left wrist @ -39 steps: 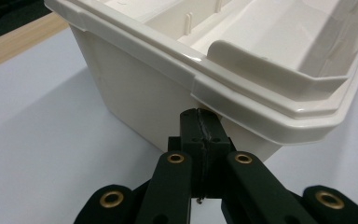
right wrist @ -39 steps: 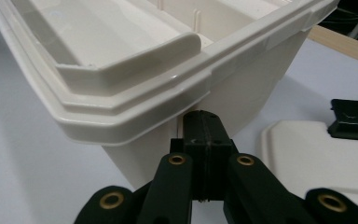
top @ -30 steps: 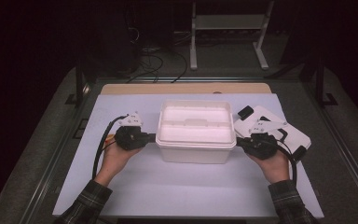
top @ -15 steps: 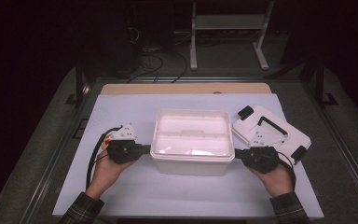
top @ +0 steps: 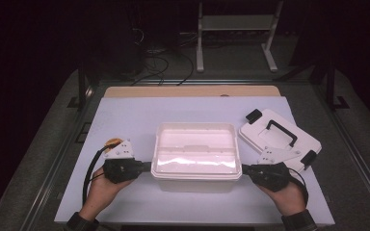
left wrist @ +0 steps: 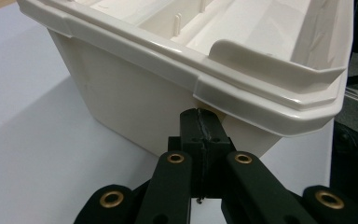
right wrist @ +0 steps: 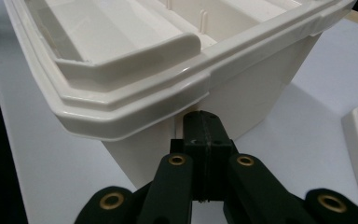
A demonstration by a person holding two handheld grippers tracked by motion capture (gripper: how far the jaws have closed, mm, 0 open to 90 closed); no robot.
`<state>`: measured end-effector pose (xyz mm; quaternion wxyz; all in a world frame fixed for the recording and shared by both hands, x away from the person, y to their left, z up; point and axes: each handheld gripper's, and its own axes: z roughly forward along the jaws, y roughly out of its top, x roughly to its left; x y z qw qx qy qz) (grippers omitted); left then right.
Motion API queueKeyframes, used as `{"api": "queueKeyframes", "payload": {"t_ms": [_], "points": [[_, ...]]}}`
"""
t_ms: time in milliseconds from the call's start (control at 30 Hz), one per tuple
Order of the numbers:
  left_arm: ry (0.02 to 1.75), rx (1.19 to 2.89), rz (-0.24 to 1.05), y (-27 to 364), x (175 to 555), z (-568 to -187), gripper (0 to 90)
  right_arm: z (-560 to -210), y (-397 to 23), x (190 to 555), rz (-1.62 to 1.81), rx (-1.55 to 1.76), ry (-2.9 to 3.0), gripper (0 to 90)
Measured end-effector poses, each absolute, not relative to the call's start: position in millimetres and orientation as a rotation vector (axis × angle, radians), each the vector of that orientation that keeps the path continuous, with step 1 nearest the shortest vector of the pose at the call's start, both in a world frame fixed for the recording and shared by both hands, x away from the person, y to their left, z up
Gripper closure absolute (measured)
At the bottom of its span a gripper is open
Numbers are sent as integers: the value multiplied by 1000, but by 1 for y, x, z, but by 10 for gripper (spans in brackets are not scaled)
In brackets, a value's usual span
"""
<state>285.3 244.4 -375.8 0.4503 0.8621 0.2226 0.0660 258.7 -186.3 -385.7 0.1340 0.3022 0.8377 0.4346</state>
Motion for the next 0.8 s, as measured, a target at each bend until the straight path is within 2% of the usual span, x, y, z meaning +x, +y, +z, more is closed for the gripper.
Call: {"api": "queueKeyframes", "payload": {"t_ms": [600,633,800], "points": [[525,2134,156,242,275,-376,898,-385,-190,251,1246,873,2425,893],[528,2138,170,242,275,-376,890,-385,-190,252,1250,870,2426,844],[561,2148,191,249,277,-375,761,-393,-206,257,1214,953,2376,754]]}}
